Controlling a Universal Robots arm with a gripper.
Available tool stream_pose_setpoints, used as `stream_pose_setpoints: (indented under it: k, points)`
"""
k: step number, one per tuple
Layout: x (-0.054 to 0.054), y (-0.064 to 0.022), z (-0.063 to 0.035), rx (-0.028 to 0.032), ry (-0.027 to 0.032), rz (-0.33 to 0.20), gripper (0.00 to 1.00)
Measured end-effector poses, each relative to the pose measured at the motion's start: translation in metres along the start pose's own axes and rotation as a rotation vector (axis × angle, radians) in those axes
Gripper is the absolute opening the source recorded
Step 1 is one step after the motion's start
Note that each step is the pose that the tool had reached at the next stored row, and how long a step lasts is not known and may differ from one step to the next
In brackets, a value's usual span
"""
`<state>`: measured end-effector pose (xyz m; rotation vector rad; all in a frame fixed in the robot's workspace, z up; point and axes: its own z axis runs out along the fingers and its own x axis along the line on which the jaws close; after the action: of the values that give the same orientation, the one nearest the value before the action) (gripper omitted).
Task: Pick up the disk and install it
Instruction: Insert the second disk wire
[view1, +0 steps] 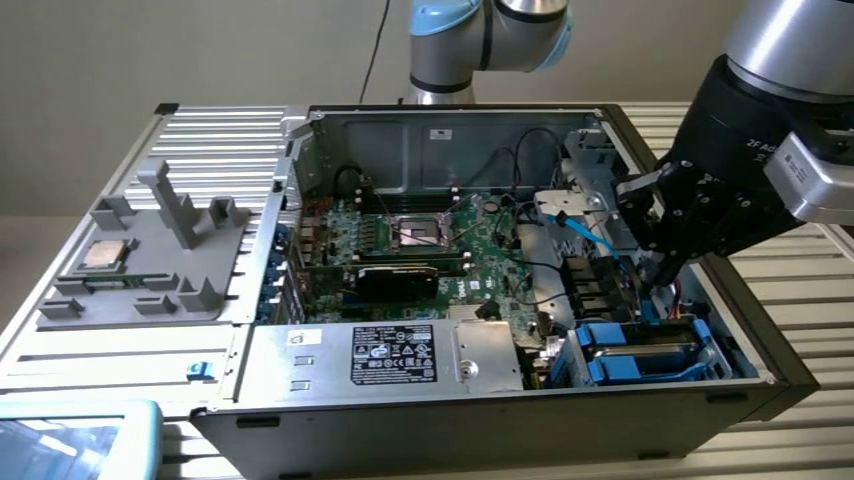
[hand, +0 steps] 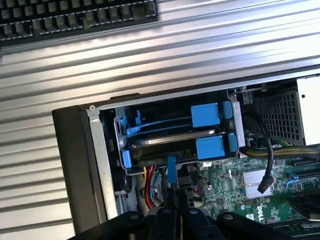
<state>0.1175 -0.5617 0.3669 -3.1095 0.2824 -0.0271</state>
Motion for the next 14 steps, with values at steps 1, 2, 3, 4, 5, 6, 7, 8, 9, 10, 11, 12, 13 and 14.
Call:
stream_pose_setpoints:
  k: [1,2,3,4,5,6,7,8,9,10,11,12,13,14]
  points:
    - [-0.0008,0.0002,0.0004,0.0001,0.0,-0.002,0.11]
    - [-0.0008,0.0005,0.0005,0.0,0.0,-0.01,0.11]
    - [-0.0007,0.0011,0.0008,0.0002,-0.0003,-0.019,0.11]
    - [-0.0006,0.002,0.001,0.0003,-0.0005,-0.027,0.11]
    - [-0.0005,0.003,0.0013,0.0005,-0.0006,-0.034,0.11]
    - [-0.0004,0.0037,0.0017,0.0006,-0.0008,-0.041,0.11]
    - [-0.0002,0.0045,0.002,0.0006,-0.0009,-0.048,0.11]
    - [-0.0001,0.0053,0.0025,0.0008,-0.0011,-0.055,0.11]
    - [0.0001,0.0059,0.0029,0.0009,-0.0012,-0.061,0.11]
    - [0.0002,0.0066,0.0033,0.0009,-0.0013,-0.066,0.11]
    - [0.0002,0.0071,0.0038,0.0009,-0.0014,-0.071,0.11]
    - [0.0003,0.0074,0.0044,0.0007,-0.0015,-0.076,0.11]
    - [0.0003,0.0076,0.0048,-0.0007,-0.0014,-0.081,0.11]
    - [0.0003,0.0077,0.0051,-0.0023,-0.0013,-0.086,0.11]
